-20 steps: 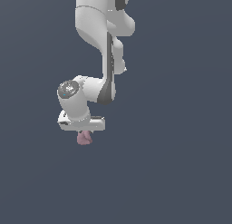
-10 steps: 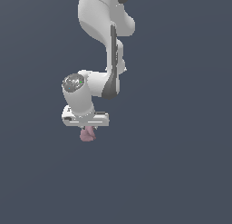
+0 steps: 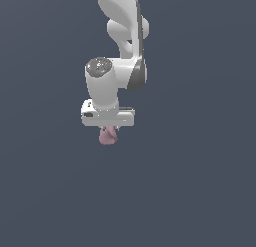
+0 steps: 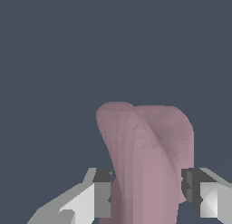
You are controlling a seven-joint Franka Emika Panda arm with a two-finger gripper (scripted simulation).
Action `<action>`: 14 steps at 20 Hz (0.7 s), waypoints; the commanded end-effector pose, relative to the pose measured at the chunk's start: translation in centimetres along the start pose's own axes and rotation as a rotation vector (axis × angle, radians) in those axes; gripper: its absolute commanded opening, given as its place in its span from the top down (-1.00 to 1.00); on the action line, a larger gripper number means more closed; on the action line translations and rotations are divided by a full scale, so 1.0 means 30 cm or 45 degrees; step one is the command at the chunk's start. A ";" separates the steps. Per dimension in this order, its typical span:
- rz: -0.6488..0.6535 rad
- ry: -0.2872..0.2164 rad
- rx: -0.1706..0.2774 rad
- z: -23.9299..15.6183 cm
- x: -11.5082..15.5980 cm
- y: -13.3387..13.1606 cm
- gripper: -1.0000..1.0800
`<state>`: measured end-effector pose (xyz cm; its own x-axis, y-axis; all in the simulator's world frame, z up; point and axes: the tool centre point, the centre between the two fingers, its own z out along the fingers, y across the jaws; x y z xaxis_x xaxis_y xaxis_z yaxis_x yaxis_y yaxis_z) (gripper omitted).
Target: Pick up the object and move it to a goal position.
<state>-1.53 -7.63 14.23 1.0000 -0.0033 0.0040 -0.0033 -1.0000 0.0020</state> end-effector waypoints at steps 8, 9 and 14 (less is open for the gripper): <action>-0.002 -0.001 -0.003 -0.261 -0.127 -0.252 1.00; -0.002 -0.001 -0.003 -0.291 -0.141 -0.280 1.00; -0.002 -0.002 -0.004 -0.438 -0.209 -0.420 1.00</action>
<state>-7.13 3.74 25.97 1.0000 -0.0013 0.0028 -0.0013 -1.0000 0.0042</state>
